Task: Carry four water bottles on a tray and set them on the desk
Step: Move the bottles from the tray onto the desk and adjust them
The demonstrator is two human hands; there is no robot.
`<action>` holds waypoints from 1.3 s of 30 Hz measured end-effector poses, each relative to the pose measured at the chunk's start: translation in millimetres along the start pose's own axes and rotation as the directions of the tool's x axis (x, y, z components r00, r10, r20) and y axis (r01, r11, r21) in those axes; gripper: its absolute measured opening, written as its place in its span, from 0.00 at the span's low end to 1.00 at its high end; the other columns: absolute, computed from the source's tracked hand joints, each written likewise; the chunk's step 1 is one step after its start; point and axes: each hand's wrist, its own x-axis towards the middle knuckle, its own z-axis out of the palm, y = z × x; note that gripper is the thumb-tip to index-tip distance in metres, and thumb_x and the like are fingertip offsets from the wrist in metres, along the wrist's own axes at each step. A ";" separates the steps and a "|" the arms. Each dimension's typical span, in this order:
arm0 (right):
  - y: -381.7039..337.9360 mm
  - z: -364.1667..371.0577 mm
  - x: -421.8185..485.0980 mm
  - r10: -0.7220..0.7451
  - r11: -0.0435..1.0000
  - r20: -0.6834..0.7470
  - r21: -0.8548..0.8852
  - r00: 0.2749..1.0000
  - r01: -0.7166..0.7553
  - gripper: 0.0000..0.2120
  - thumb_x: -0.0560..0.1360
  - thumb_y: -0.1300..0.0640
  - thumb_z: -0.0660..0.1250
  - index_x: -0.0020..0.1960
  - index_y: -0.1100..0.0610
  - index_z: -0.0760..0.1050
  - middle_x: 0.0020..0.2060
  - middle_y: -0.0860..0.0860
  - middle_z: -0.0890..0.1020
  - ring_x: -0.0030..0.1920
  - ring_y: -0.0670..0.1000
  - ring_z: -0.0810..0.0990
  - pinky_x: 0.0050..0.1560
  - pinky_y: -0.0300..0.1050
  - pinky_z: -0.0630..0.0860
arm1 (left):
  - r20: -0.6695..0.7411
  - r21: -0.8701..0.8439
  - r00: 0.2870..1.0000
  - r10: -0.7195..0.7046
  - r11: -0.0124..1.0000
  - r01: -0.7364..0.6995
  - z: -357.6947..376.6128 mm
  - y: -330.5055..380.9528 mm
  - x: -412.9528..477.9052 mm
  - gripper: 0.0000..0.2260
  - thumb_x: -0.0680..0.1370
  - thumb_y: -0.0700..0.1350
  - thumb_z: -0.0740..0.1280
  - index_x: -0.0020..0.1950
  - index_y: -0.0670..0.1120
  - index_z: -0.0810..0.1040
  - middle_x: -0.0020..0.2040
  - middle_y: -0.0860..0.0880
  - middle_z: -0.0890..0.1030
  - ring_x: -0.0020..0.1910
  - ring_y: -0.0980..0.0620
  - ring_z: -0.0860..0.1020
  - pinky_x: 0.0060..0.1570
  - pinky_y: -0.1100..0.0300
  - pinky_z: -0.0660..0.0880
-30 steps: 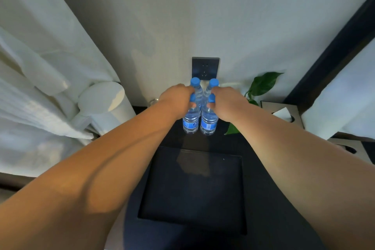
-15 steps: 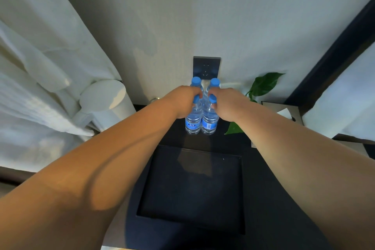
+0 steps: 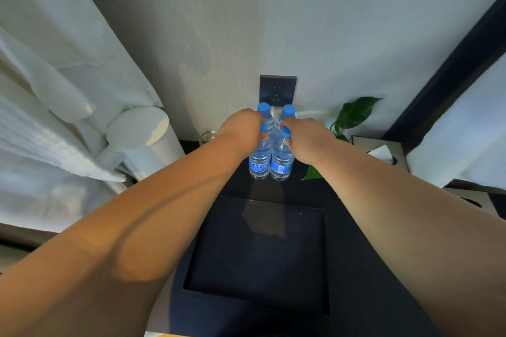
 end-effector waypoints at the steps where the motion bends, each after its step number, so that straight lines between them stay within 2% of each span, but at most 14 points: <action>1: -0.2 -0.4 -0.1 0.004 1.000 0.002 -0.008 1.000 -0.004 0.21 0.80 0.61 0.67 0.71 0.51 0.70 0.47 0.52 0.76 0.45 0.54 0.76 0.39 0.46 0.69 | -0.002 -0.001 1.000 0.004 1.000 -0.004 0.8 0.1 0.3 0.13 0.79 0.50 0.70 0.59 0.43 0.79 0.53 0.43 0.80 0.50 0.44 0.78 0.45 0.55 0.70; 4: 1.6 -1.8 0.0 0.009 1.000 0.011 -0.013 1.000 -0.009 0.21 0.79 0.62 0.68 0.70 0.51 0.70 0.51 0.54 0.80 0.47 0.54 0.79 0.40 0.47 0.71 | -0.010 0.002 1.000 0.017 1.000 -0.017 3.0 0.6 1.3 0.14 0.79 0.50 0.70 0.60 0.44 0.78 0.53 0.43 0.79 0.51 0.44 0.79 0.46 0.55 0.70; 8: 3.0 -0.4 1.3 -0.002 1.000 -0.009 -0.011 1.000 0.002 0.21 0.80 0.60 0.68 0.71 0.51 0.70 0.52 0.54 0.81 0.48 0.55 0.80 0.40 0.46 0.71 | -0.014 0.014 1.000 0.016 1.000 -0.015 3.2 -1.4 3.3 0.14 0.79 0.49 0.70 0.61 0.43 0.78 0.53 0.43 0.79 0.51 0.43 0.79 0.46 0.55 0.71; 11: 5.1 1.4 4.9 0.008 1.000 -0.033 0.016 0.999 -0.008 0.19 0.81 0.58 0.67 0.71 0.51 0.70 0.54 0.54 0.81 0.47 0.53 0.78 0.41 0.47 0.71 | -0.014 0.007 1.000 0.016 1.000 -0.016 2.8 -1.9 4.5 0.14 0.79 0.50 0.70 0.60 0.43 0.78 0.53 0.43 0.79 0.51 0.43 0.79 0.45 0.56 0.70; 15: 5.7 3.5 9.0 0.040 0.999 -0.055 0.031 0.998 -0.038 0.22 0.82 0.51 0.68 0.73 0.53 0.69 0.58 0.55 0.81 0.52 0.56 0.80 0.46 0.48 0.75 | -0.018 0.006 1.000 0.018 1.000 -0.018 2.1 -1.5 4.5 0.14 0.79 0.50 0.70 0.61 0.44 0.78 0.54 0.43 0.80 0.51 0.44 0.78 0.46 0.56 0.70; 18: 5.6 4.8 10.8 0.049 0.999 -0.074 0.017 0.996 -0.048 0.22 0.82 0.45 0.67 0.70 0.55 0.71 0.54 0.55 0.81 0.47 0.53 0.76 0.44 0.48 0.73 | -0.015 0.006 1.000 0.015 1.000 -0.015 1.5 -1.6 5.1 0.15 0.79 0.50 0.70 0.61 0.44 0.79 0.53 0.43 0.80 0.51 0.45 0.78 0.47 0.56 0.71; 25: 6.9 5.4 13.0 0.074 0.996 -0.098 -0.034 0.992 -0.078 0.24 0.79 0.38 0.67 0.63 0.58 0.73 0.49 0.54 0.80 0.45 0.53 0.75 0.41 0.48 0.70 | -0.010 -0.010 1.000 0.015 1.000 -0.015 -0.5 -0.8 4.5 0.17 0.78 0.51 0.71 0.64 0.45 0.78 0.55 0.42 0.81 0.53 0.44 0.79 0.47 0.56 0.70; 29: 10.8 2.7 11.5 0.013 1.000 -0.039 0.020 0.999 -0.013 0.24 0.80 0.42 0.66 0.70 0.54 0.70 0.55 0.54 0.81 0.46 0.53 0.75 0.43 0.49 0.72 | -0.016 -0.030 1.000 0.004 1.000 -0.004 2.4 -1.7 2.1 0.15 0.79 0.50 0.70 0.63 0.44 0.77 0.53 0.42 0.80 0.52 0.43 0.79 0.45 0.56 0.69; 32: 15.6 2.6 11.8 -0.045 0.997 0.012 0.061 0.999 0.044 0.19 0.81 0.48 0.65 0.71 0.50 0.70 0.58 0.55 0.81 0.47 0.53 0.74 0.44 0.47 0.69 | 0.015 -0.058 1.000 -0.015 0.998 0.016 5.3 -1.1 0.2 0.09 0.79 0.48 0.69 0.55 0.44 0.78 0.49 0.43 0.79 0.47 0.44 0.79 0.43 0.56 0.69; 34: 17.0 2.7 12.3 -0.041 0.997 0.002 0.068 0.999 0.041 0.19 0.82 0.49 0.66 0.71 0.50 0.70 0.59 0.56 0.80 0.48 0.53 0.74 0.45 0.47 0.69 | 0.029 -0.089 0.999 -0.030 0.996 0.032 7.2 -2.4 0.3 0.06 0.79 0.47 0.69 0.51 0.45 0.78 0.47 0.44 0.80 0.44 0.46 0.77 0.42 0.56 0.68; 37: 15.5 3.7 12.6 -0.012 0.999 -0.027 0.044 1.000 0.013 0.22 0.82 0.47 0.67 0.72 0.54 0.70 0.57 0.56 0.81 0.49 0.54 0.77 0.45 0.47 0.69 | 0.007 -0.146 0.999 -0.052 0.988 0.052 7.9 -5.9 0.7 0.07 0.79 0.48 0.70 0.54 0.46 0.80 0.47 0.46 0.80 0.42 0.48 0.75 0.42 0.57 0.67; 39: 14.6 5.4 12.8 0.017 1.000 -0.048 0.027 0.999 -0.016 0.21 0.81 0.45 0.67 0.69 0.56 0.71 0.51 0.54 0.80 0.46 0.53 0.76 0.43 0.48 0.69 | -0.009 -0.174 0.999 -0.051 0.984 0.048 9.0 -7.8 1.1 0.10 0.78 0.48 0.71 0.57 0.46 0.80 0.46 0.48 0.78 0.43 0.49 0.75 0.43 0.57 0.67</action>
